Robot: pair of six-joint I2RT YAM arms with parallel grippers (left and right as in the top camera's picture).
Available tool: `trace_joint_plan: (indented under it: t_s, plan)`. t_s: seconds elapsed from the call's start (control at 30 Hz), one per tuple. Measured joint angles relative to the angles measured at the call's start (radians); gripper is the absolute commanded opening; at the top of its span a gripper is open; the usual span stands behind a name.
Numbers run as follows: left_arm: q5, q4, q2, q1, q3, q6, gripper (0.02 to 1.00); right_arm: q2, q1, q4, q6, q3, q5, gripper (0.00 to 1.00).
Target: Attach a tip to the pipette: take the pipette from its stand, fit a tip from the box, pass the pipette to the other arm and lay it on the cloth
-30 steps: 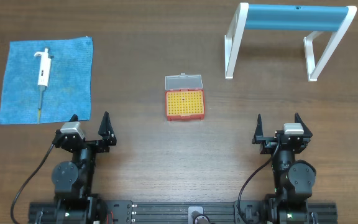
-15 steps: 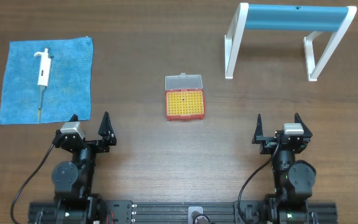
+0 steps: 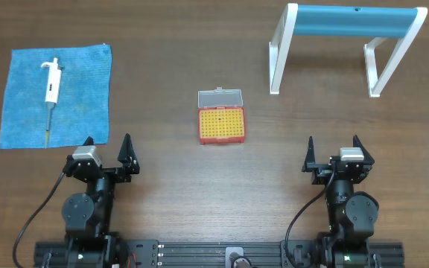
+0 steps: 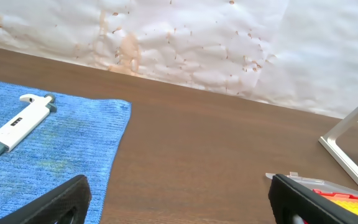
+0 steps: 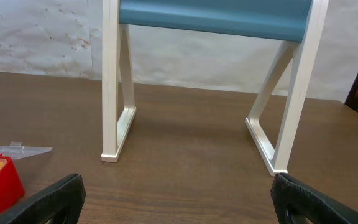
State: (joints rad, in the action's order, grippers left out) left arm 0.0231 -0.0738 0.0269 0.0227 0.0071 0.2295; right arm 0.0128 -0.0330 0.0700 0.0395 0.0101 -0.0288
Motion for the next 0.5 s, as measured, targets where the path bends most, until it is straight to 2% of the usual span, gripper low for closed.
trace_joint_plan:
  t_s: [0.5]
  plan:
    - [0.0,0.0,0.0,0.0,0.0,0.0,0.923,0.0,0.0,0.0,0.0,0.0,0.0,0.974]
